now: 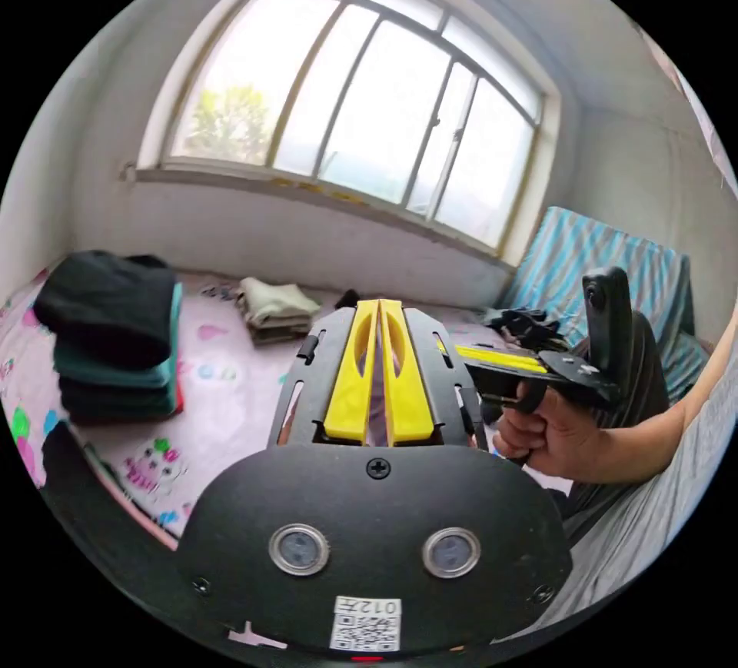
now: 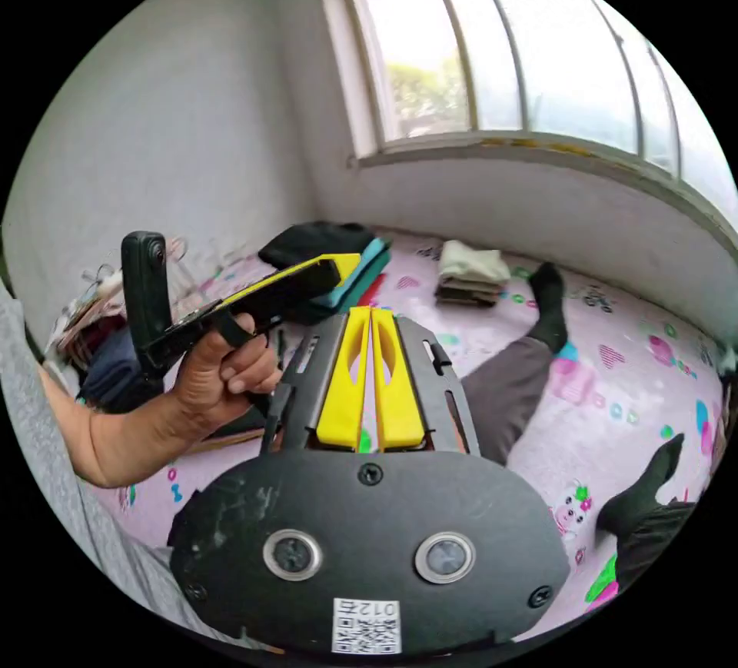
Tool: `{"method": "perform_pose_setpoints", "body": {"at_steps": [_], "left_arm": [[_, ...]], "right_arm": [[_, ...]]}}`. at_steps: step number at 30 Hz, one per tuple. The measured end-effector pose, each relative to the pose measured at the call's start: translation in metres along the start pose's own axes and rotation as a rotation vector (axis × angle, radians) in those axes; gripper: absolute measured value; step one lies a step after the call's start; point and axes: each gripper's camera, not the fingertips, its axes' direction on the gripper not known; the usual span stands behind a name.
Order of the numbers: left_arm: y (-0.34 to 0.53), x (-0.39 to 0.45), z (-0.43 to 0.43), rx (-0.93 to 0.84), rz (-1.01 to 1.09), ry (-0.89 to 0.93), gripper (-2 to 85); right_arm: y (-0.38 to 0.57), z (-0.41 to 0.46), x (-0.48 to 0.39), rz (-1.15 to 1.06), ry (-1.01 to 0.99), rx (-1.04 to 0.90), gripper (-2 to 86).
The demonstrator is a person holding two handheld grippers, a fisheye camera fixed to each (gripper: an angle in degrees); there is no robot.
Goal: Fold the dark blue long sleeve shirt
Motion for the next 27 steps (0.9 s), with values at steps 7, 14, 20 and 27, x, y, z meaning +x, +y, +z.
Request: {"method": "perform_pose_setpoints", "body": {"at_steps": [7, 14, 20, 27], "left_arm": [[-0.062, 0.102, 0.076, -0.07, 0.068, 0.365, 0.6], [-0.087, 0.239, 0.143, -0.273, 0.204, 0.639, 0.4], [-0.105, 0.389, 0.181, -0.426, 0.29, 0.795, 0.5], [-0.109, 0.599, 0.215, -0.646, 0.342, 1.0, 0.7]], "right_arm": [[0.118, -0.105, 0.1, 0.294, 0.301, 0.144, -0.8], [0.29, -0.229, 0.175, 0.561, 0.545, 0.2, -0.8], [0.434, -0.361, 0.219, 0.675, 0.738, 0.257, -0.8], [0.577, -0.541, 0.259, 0.716, 1.014, 0.33, -0.7]]}}
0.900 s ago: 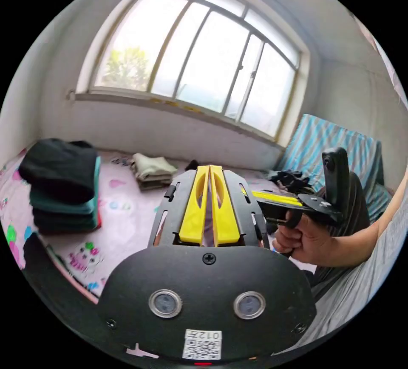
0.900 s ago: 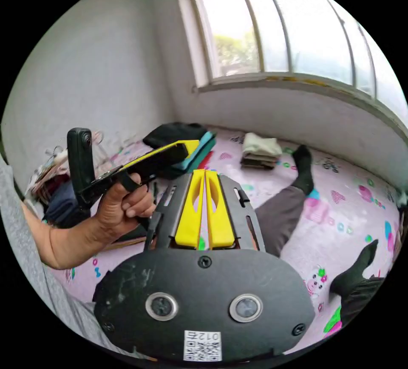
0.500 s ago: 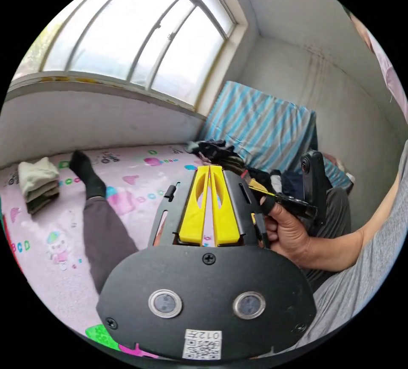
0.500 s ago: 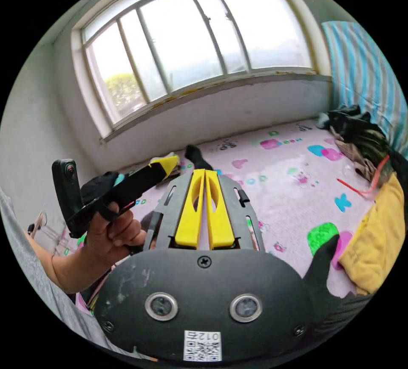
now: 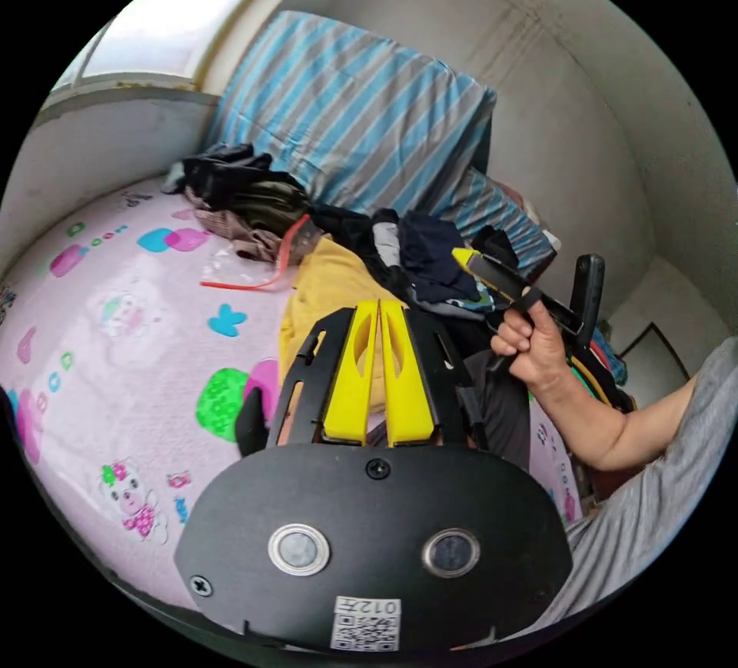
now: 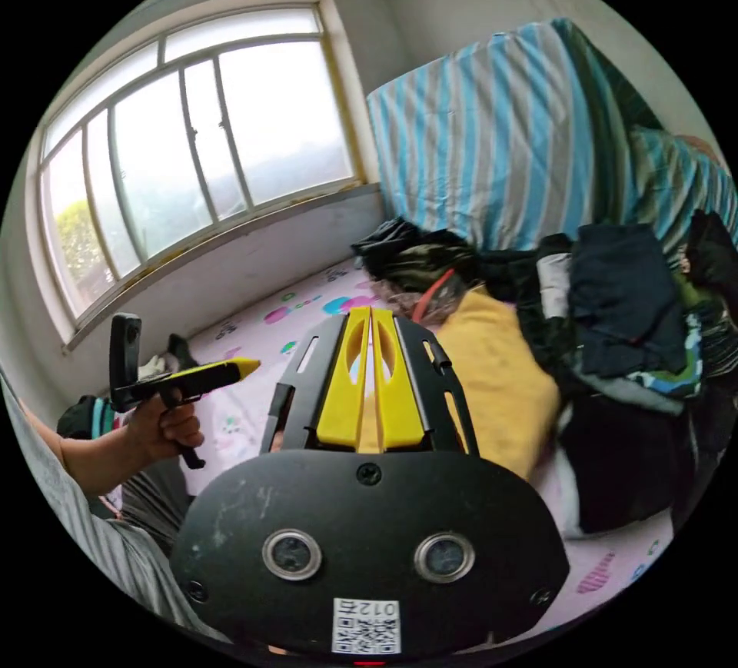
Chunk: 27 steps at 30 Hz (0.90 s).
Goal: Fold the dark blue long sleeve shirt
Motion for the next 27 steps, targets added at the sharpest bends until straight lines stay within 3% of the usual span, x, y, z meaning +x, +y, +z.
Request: {"method": "perform_pose_setpoints", "body": {"at_steps": [4, 8, 11, 16, 20, 27], "left_arm": [[-0.068, 0.061, 0.087, -0.134, 0.149, 0.057, 0.9], [-0.112, 0.121, 0.139, -0.161, 0.333, 0.043, 1.5], [-0.138, 0.168, 0.175, -0.176, 0.468, 0.018, 2.5], [-0.168, 0.229, 0.228, -0.226, 0.563, -0.011, 5.5], [-0.176, 0.266, 0.249, -0.241, 0.651, -0.063, 7.4], [-0.184, 0.33, 0.271, -0.231, 0.791, -0.197, 8.7]], "right_arm": [[0.015, -0.014, 0.145, -0.033, 0.295, 0.02, 0.3], [0.057, 0.007, 0.283, 0.005, 0.642, -0.149, 6.0], [0.071, 0.012, 0.369, 0.102, 0.716, -0.194, 7.4], [0.059, 0.021, 0.481, 0.202, 0.748, -0.177, 10.0], [0.061, 0.046, 0.578, 0.411, 0.635, -0.302, 11.9], [0.066, 0.041, 0.618, 0.385, 0.491, -0.226, 2.8]]}}
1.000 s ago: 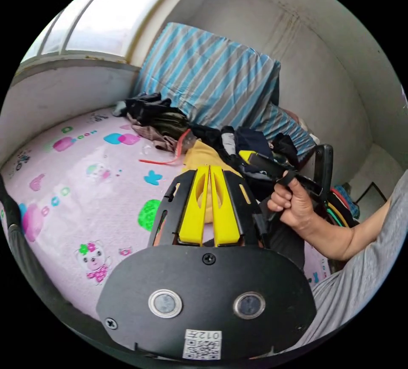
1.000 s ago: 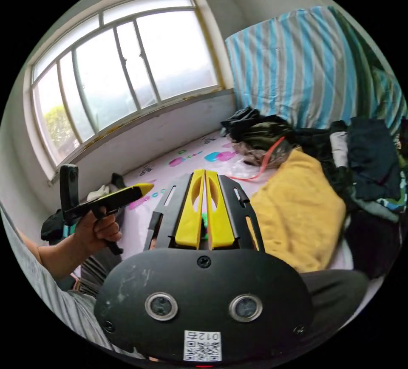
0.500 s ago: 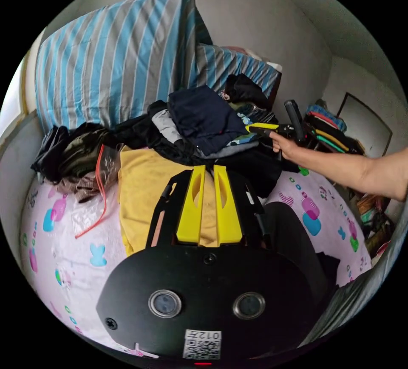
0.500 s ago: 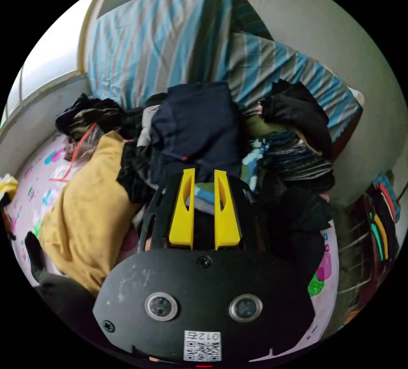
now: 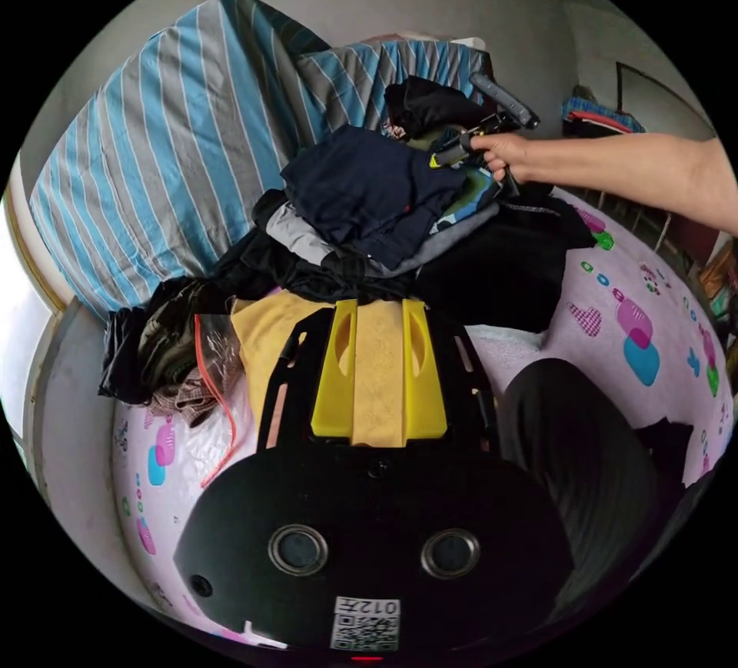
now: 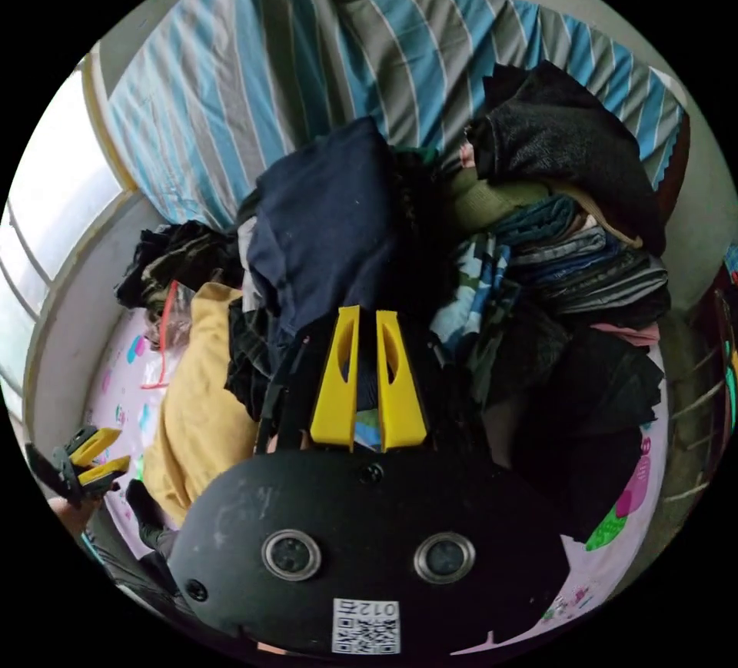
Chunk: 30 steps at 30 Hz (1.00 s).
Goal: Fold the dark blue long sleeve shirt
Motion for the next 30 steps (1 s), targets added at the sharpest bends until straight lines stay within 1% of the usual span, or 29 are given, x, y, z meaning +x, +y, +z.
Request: {"method": "perform_pose_setpoints", "body": {"at_steps": [1, 2, 5, 8, 14, 15, 17, 19, 21, 23, 24, 25, 27, 29, 30], "left_arm": [[-0.009, 0.006, 0.0, 0.004, 0.014, -0.019, 8.8], [-0.014, 0.009, 0.0, 0.005, 0.021, -0.031, 8.9], [-0.041, 0.028, 0.0, 0.019, 0.071, -0.093, 8.9], [-0.069, 0.049, 0.001, 0.02, 0.145, -0.139, 8.7], [-0.093, 0.092, -0.013, 0.018, 0.277, -0.262, 6.7], [-0.092, 0.099, -0.019, 0.025, 0.282, -0.291, 5.7], [-0.087, 0.108, -0.027, 0.016, 0.298, -0.289, 3.5], [-0.072, 0.122, -0.04, -0.02, 0.37, -0.191, 0.9], [-0.06, 0.126, -0.057, -0.012, 0.346, -0.2, 0.1], [-0.052, 0.118, -0.08, -0.003, 0.259, -0.169, -0.2], [-0.047, 0.109, -0.102, 0.02, 0.184, -0.164, -0.3], [-0.04, 0.097, -0.128, 0.05, 0.113, -0.166, -0.4], [-0.027, 0.083, -0.171, 0.075, 0.046, -0.181, -0.5], [-0.007, 0.075, -0.217, 0.088, 0.009, -0.231, -0.5], [0.009, 0.074, -0.251, 0.09, -0.013, -0.282, -0.5]], "right_arm": [[0.001, -0.005, 0.005, 0.004, -0.065, 0.03, 1.5], [0.001, -0.009, 0.011, 0.01, -0.176, 0.052, 0.8], [0.001, -0.012, 0.016, -0.019, -0.397, 0.045, -0.1], [0.006, -0.015, 0.01, -0.086, -0.552, 0.02, -0.4], [0.021, -0.021, -0.002, -0.163, -0.809, -0.029, -0.6], [0.023, -0.022, -0.004, -0.178, -0.822, -0.034, -0.6], [0.029, -0.023, -0.012, -0.239, -0.844, -0.081, -0.7], [0.036, -0.021, -0.015, -0.258, -0.884, -0.095, -0.7], [0.038, -0.019, -0.016, -0.235, -0.925, -0.086, -0.8], [0.033, -0.019, -0.024, -0.219, -1.012, -0.045, -0.8], [0.031, -0.02, -0.027, -0.221, -1.042, -0.029, -0.8], [0.024, -0.024, -0.039, -0.243, -1.104, 0.004, -0.8], [0.011, -0.031, -0.065, -0.297, -1.203, 0.047, -0.8], [-0.005, -0.041, -0.114, -0.388, -1.365, 0.084, -0.8], [-0.008, -0.044, -0.127, -0.408, -1.407, 0.089, -0.8]]}}
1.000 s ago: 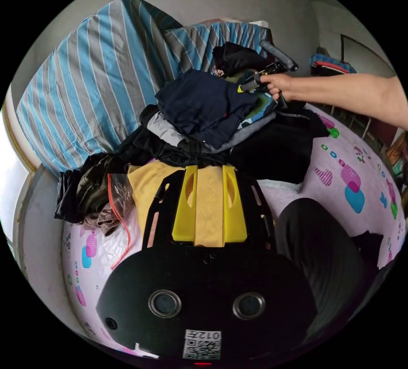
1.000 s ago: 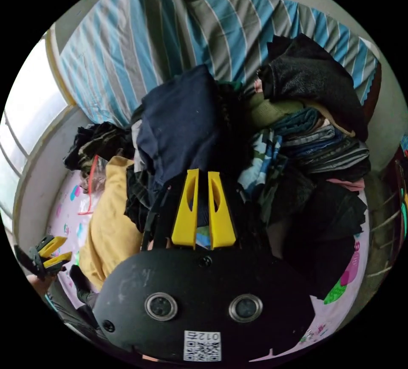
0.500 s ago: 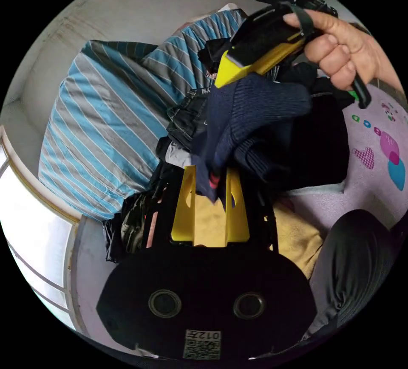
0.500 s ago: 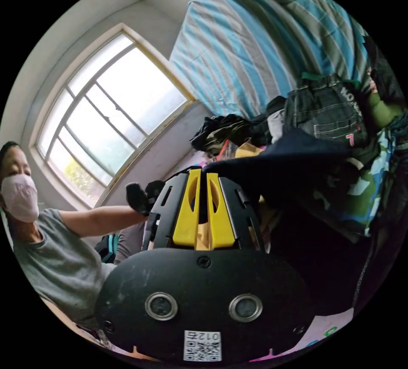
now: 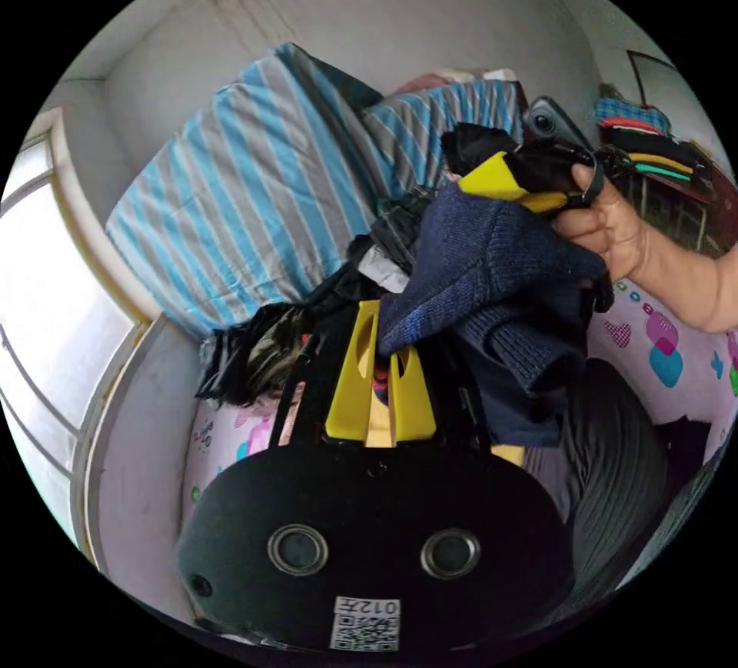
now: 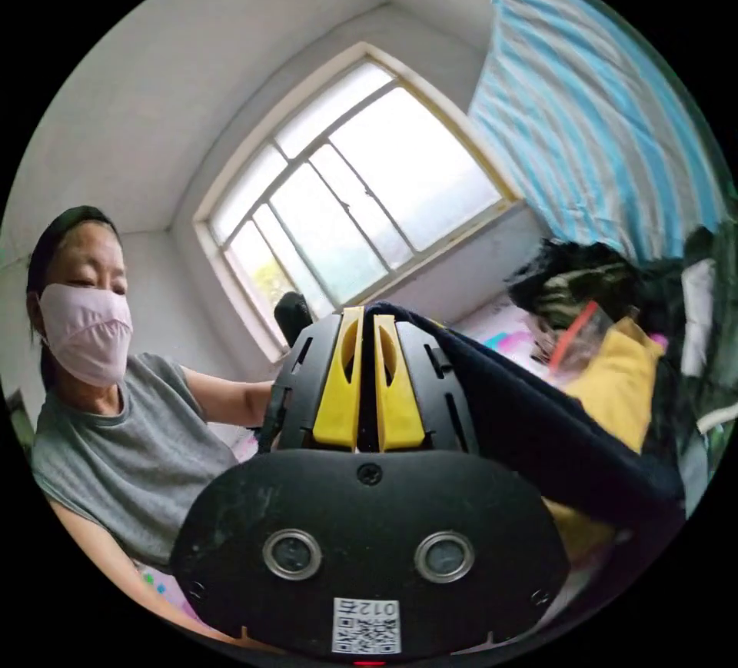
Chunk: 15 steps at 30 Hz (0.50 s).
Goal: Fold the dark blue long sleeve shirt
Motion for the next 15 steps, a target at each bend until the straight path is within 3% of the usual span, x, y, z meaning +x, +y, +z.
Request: {"method": "perform_pose_setpoints", "body": {"at_steps": [8, 15], "left_arm": [[0.097, -0.029, -0.215, -0.107, -0.125, -0.415, -0.5], [0.2, -0.028, -0.325, -0.254, -0.309, -0.622, -0.5]], "right_arm": [[-0.063, 0.191, -0.073, -0.139, -0.54, -0.071, -0.8], [-0.071, 0.321, -0.138, -0.094, -0.643, -0.221, -0.7]]}}
